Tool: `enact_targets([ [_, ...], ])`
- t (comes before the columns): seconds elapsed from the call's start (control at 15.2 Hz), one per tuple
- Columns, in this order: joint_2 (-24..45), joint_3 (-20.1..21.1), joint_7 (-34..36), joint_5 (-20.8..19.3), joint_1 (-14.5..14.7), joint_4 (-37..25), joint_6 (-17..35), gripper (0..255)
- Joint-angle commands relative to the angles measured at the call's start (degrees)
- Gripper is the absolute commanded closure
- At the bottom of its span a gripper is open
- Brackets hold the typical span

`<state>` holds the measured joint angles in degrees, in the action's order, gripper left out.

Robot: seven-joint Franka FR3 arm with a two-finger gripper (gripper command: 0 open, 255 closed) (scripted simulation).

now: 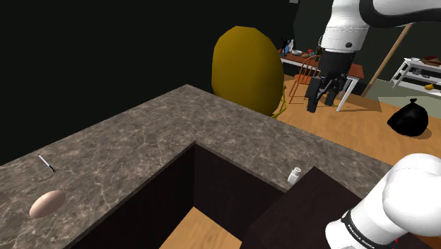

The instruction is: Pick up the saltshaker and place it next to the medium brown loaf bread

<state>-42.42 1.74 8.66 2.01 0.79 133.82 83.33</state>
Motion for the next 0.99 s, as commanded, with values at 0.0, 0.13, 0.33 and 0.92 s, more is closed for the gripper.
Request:
enact_targets([
  [0.0, 0.00, 0.00, 0.00, 0.00, 0.00, 0.00, 0.00, 0],
  [0.13, 0.32, -0.70, -0.94, -0.81, -0.38, 3.37, 3.22, 0],
  [0.33, 1.37, -1.80, -2.30, -2.06, -1.05, 8.00, 8.23, 0],
  [0.92, 9.37, -5.41, -5.94, -6.21, -3.68, 18.57, 24.96, 0],
])
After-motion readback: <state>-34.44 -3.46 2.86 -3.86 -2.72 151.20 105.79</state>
